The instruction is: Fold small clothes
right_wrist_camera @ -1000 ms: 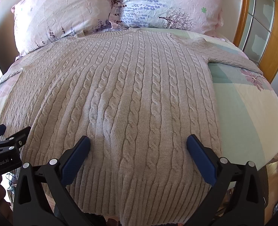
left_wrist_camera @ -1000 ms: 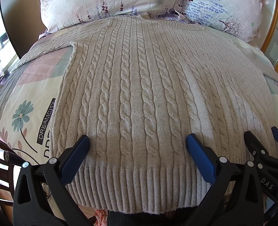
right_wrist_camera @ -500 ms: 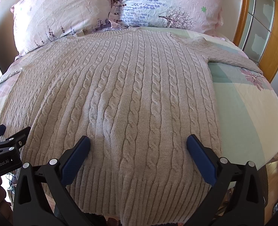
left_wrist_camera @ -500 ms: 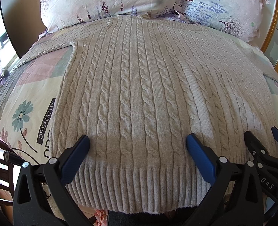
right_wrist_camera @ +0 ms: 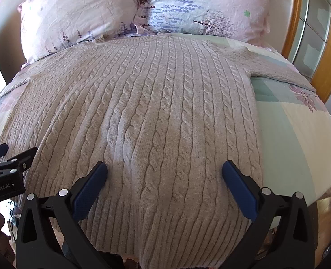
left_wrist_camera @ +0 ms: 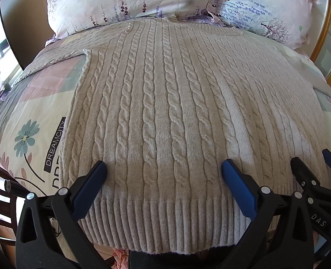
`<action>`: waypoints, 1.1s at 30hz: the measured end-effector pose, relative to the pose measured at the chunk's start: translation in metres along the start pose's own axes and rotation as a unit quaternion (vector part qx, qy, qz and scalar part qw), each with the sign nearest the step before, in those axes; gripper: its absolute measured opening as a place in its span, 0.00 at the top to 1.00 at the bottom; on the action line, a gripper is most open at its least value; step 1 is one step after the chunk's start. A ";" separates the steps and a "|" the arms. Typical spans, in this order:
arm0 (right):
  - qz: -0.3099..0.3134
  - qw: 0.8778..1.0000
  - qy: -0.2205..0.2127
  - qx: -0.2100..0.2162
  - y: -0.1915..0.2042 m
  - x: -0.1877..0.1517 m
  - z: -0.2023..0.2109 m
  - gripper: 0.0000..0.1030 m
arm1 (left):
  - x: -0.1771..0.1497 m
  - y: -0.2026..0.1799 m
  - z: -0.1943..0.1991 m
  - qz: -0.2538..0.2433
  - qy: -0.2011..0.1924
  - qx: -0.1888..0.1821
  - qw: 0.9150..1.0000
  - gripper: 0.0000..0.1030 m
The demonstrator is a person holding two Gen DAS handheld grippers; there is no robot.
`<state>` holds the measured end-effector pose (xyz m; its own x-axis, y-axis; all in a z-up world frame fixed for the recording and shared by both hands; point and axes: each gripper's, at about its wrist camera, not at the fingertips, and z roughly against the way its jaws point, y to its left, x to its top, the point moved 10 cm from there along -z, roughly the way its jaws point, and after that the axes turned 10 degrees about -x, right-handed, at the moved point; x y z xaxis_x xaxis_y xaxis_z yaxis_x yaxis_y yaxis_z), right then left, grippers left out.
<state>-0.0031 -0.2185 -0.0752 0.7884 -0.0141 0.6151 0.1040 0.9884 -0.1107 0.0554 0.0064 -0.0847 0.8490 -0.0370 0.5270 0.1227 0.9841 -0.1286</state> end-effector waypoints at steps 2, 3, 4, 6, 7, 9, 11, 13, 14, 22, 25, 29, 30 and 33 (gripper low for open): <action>0.012 1.000 -0.011 0.016 0.001 0.001 0.001 0.01 | -0.001 -0.002 0.001 -0.003 -0.004 -0.001 1.000 0.02; 0.021 0.999 -0.019 0.026 0.002 0.002 0.001 0.01 | -0.001 -0.003 0.000 -0.004 -0.005 -0.001 1.000 0.02; 0.034 0.998 -0.021 0.041 0.003 0.002 0.002 0.01 | -0.001 -0.003 0.001 -0.007 -0.006 -0.002 1.000 0.02; 0.028 0.997 -0.016 0.072 -0.010 0.011 0.003 0.01 | -0.001 -0.005 0.001 -0.016 -0.008 -0.004 1.000 0.02; 0.000 0.997 -0.024 0.076 -0.028 0.024 0.004 0.01 | 0.000 -0.006 0.001 -0.025 -0.005 -0.007 1.000 0.02; -0.089 0.992 -0.053 0.071 -0.089 0.060 0.007 0.01 | 0.005 -0.005 0.002 -0.028 0.003 -0.037 0.999 0.02; -0.200 0.976 -0.070 0.050 -0.171 0.094 -0.002 0.01 | 0.021 0.004 0.010 0.002 -0.013 -0.082 0.997 0.02; -0.287 0.956 -0.060 0.026 -0.244 0.112 -0.025 0.09 | 0.045 0.026 0.022 0.043 -0.048 -0.112 0.992 0.02; -0.332 0.942 -0.045 0.011 -0.283 0.118 -0.043 0.23 | 0.056 0.038 0.027 0.062 -0.070 -0.120 0.988 0.02; -0.508 0.861 0.040 -0.009 -0.425 0.120 -0.149 0.57 | 0.125 0.114 0.049 0.109 -0.198 -0.149 0.963 0.02; -0.523 0.851 0.047 0.001 -0.429 0.118 -0.167 0.68 | 0.136 0.152 0.045 0.119 -0.198 -0.080 0.970 0.02; -0.515 0.856 0.033 -0.028 -0.434 0.121 -0.168 0.93 | 0.139 0.205 0.032 0.185 -0.181 -0.064 0.964 0.02; -0.504 0.863 0.015 -0.039 -0.432 0.133 -0.161 0.93 | 0.138 0.220 0.030 0.211 -0.185 -0.074 0.957 0.02; -0.404 0.911 -0.075 -0.040 -0.379 0.193 -0.110 0.93 | 0.135 0.255 0.026 0.268 -0.189 -0.092 0.940 0.02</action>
<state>0.1768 -0.6127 -0.0004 0.3434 -0.7050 0.6205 0.6626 0.6501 0.3720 0.1873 0.2565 -0.0243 0.5754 0.5549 0.6009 -0.1553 0.7954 -0.5858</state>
